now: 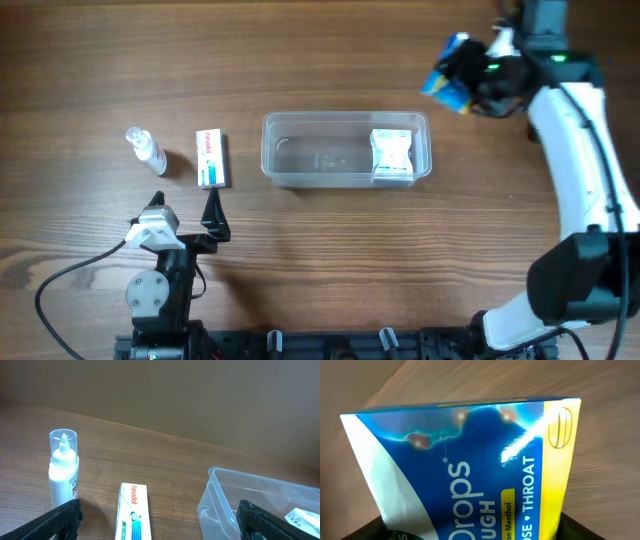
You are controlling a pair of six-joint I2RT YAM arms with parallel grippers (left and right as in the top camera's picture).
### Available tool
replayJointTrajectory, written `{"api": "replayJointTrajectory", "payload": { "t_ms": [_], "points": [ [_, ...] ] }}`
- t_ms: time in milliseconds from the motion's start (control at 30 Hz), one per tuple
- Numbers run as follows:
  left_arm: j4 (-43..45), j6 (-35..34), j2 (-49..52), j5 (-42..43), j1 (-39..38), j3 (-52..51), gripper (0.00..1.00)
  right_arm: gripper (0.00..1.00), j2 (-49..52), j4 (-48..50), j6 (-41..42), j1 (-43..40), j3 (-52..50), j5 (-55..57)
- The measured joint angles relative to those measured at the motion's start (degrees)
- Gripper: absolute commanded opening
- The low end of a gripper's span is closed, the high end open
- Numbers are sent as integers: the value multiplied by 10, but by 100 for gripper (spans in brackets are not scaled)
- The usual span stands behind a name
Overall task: Pack container
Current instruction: 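Lower the VapoDrops box into the container and release it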
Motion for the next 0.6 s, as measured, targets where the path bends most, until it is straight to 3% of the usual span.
{"api": "replayJointTrajectory", "payload": {
  "t_ms": [133,300,600],
  "points": [
    [0,0,0,0,0,0,100,80,0,-61,-42,91,0,31],
    [0,0,0,0,0,0,100,82,0,-127,-114,137,0,59],
    [0,0,0,0,0,0,100,82,5,-73,-142,151,-89,88]
  ]
}}
